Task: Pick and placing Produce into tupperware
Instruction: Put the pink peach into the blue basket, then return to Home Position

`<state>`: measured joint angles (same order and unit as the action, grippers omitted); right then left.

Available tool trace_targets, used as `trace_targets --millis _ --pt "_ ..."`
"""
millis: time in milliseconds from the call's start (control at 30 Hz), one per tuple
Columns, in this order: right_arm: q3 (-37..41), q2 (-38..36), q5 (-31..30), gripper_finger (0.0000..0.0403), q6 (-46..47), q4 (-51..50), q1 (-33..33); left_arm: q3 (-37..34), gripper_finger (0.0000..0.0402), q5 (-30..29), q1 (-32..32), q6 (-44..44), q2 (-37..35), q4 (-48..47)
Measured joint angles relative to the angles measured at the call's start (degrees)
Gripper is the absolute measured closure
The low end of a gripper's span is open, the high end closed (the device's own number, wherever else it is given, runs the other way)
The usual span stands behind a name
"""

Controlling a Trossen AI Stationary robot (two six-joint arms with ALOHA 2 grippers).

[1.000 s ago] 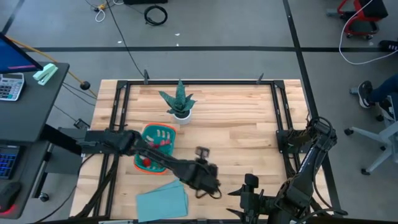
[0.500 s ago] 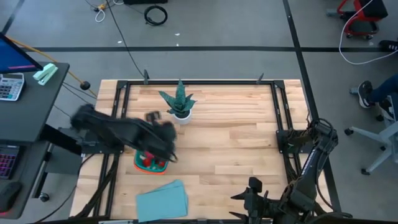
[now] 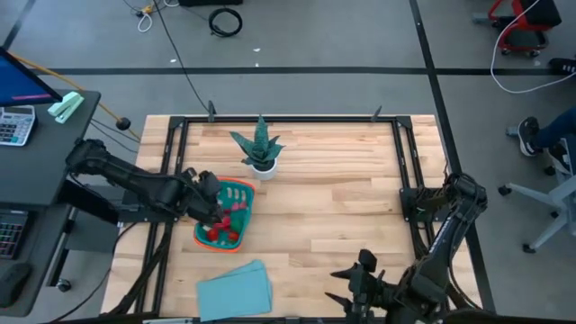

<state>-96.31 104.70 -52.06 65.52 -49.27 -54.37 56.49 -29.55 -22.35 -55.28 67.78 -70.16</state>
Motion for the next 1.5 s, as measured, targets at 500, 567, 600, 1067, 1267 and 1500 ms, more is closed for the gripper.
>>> trace_targets --millis 500,567,600,1067,1267,1500 --pt "0.0 0.0 1.0 0.0165 -9.1 -0.3 12.6 -5.2 0.0195 3.0 4.1 3.8 0.1 10.3" --pt "0.0 0.0 1.5 0.0165 -10.8 -1.3 14.0 -4.3 0.0189 3.0 4.1 5.0 0.1 12.3" --pt "0.0 0.0 1.4 0.0165 -12.6 -2.2 14.6 -3.6 0.0188 3.0 4.1 5.3 0.1 12.9" --pt "0.0 -11.3 11.7 0.018 -19.3 -36.1 17.5 37.0 0.0216 3.5 8.0 31.6 0.0 -9.8" --pt "0.0 -19.6 6.7 0.018 -20.4 -35.9 15.9 47.0 0.0211 2.4 8.2 34.9 -2.1 -11.8" --pt "8.3 -33.4 1.4 0.0179 -25.0 -29.2 15.7 42.4 0.0211 2.8 11.0 27.9 -13.9 -11.3"
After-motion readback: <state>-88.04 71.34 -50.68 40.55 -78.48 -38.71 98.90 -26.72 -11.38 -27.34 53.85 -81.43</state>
